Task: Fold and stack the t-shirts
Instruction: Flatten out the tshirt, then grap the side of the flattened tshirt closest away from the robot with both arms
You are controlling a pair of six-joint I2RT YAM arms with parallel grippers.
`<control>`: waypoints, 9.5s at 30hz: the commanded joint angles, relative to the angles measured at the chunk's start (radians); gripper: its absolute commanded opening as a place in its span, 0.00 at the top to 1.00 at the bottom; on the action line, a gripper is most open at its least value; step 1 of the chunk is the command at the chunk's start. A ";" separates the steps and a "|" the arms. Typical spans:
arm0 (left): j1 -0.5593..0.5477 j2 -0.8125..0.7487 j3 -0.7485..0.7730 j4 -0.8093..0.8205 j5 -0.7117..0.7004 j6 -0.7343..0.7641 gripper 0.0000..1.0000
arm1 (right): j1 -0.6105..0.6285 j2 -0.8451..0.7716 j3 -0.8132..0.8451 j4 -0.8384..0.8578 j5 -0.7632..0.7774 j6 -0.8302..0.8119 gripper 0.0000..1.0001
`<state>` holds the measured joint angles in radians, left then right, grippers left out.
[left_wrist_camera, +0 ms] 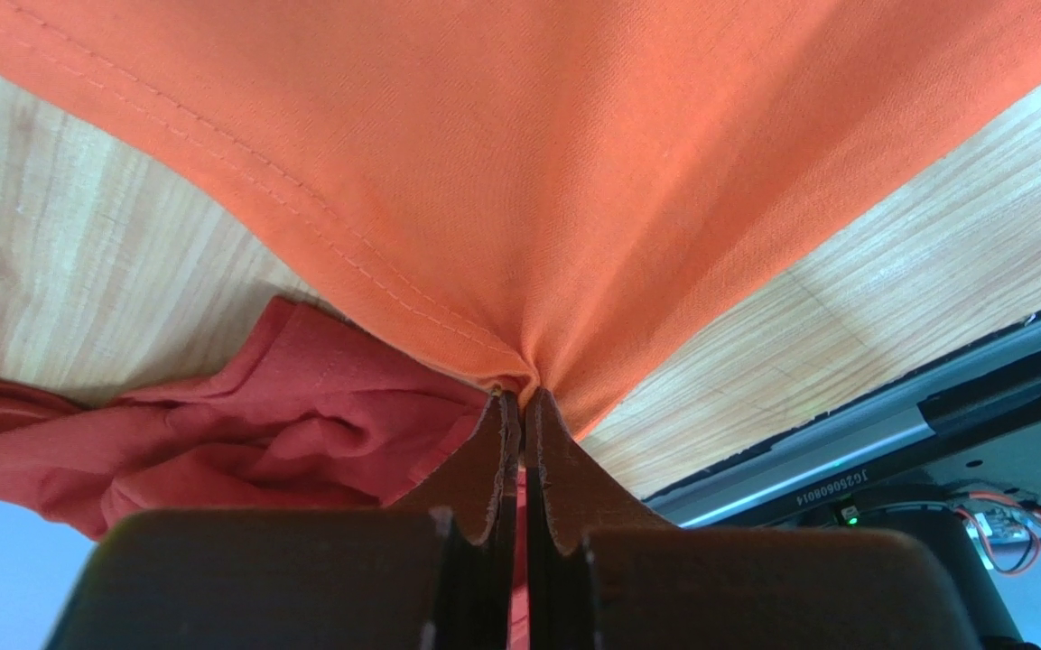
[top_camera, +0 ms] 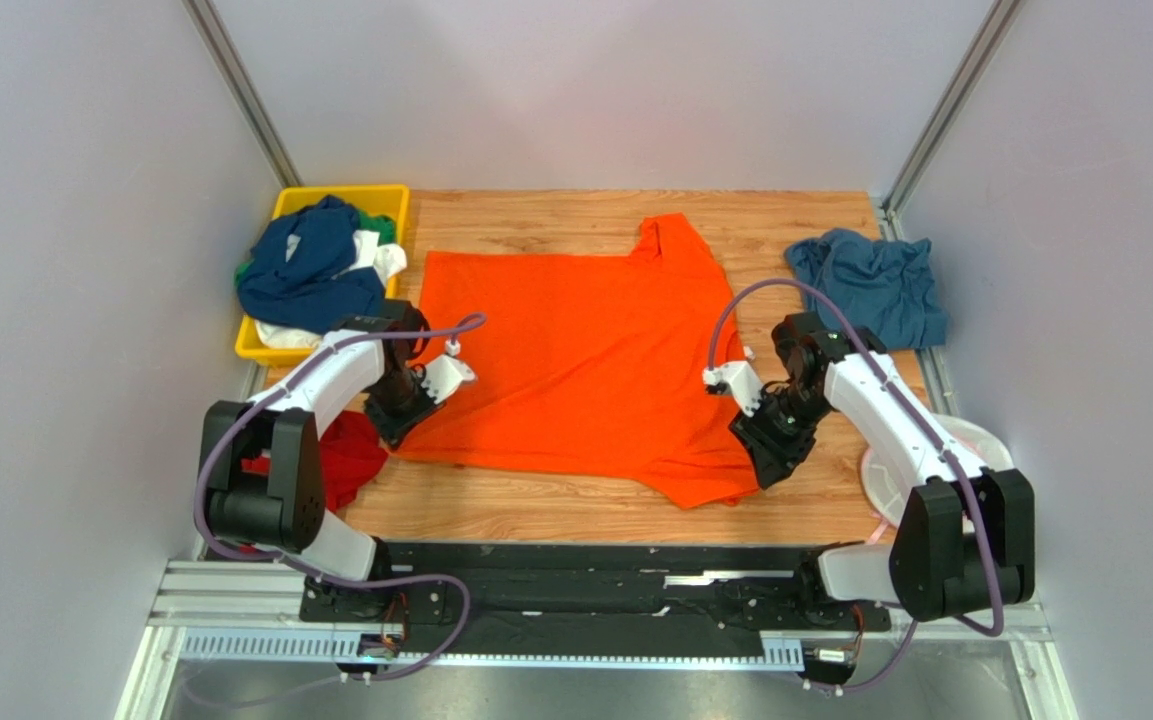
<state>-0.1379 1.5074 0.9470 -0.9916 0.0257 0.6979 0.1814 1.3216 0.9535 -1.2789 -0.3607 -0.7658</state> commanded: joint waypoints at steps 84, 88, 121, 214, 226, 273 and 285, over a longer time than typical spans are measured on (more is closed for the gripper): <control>-0.005 0.301 0.363 0.685 -0.004 -0.193 0.07 | -0.053 1.222 1.062 1.205 0.540 0.077 0.39; -0.005 0.313 0.368 0.685 -0.010 -0.187 0.07 | -0.057 1.232 1.077 1.207 0.565 0.062 0.39; -0.005 0.429 0.584 0.611 0.052 -0.241 0.08 | -0.053 0.883 0.981 0.972 0.381 0.352 0.35; -0.111 0.365 0.678 0.435 -0.081 -0.127 0.06 | 0.039 0.495 0.650 0.601 0.411 0.292 0.20; -0.112 -0.105 0.195 0.420 -0.032 -0.104 0.07 | 0.089 -0.049 0.032 0.380 0.391 0.140 0.25; -0.112 -0.165 -0.010 0.444 -0.049 -0.100 0.09 | 0.098 0.047 -0.220 0.451 0.187 0.022 0.45; -0.112 -0.161 -0.019 0.452 -0.046 -0.104 0.09 | 0.093 0.060 -0.237 0.492 0.235 0.008 0.52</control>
<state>-0.2474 1.3441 0.9337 -0.5655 -0.0242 0.5896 0.2745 1.3808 0.7158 -0.8303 -0.1406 -0.7391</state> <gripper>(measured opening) 0.908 0.497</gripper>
